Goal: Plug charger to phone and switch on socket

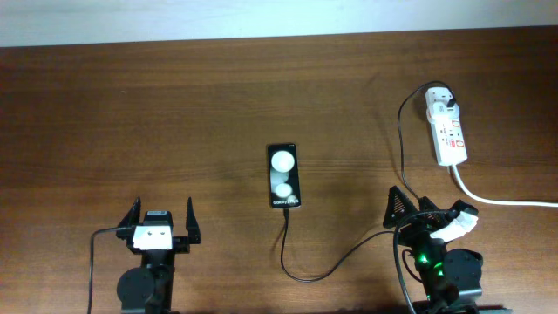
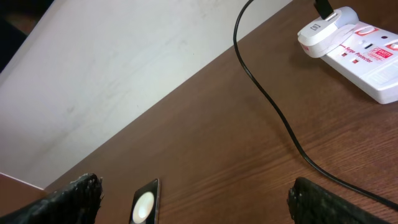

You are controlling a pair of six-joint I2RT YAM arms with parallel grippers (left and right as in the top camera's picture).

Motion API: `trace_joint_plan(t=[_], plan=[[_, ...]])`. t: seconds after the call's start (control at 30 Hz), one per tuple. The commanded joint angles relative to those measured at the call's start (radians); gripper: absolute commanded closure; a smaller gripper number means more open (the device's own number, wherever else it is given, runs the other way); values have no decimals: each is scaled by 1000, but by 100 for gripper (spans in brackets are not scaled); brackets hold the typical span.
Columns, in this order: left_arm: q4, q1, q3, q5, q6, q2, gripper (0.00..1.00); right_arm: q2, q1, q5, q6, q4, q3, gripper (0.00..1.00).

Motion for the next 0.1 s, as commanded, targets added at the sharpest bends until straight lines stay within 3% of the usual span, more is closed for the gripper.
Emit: trace_joint_plan(t=[0.0,0.07], plan=[[2,6,-8,11,17,-3,1,-4,-2,12,-8,0,-8,1],[2,6,-8,11,17,-3,1,-4,-2,12,-8,0,-8,1]])
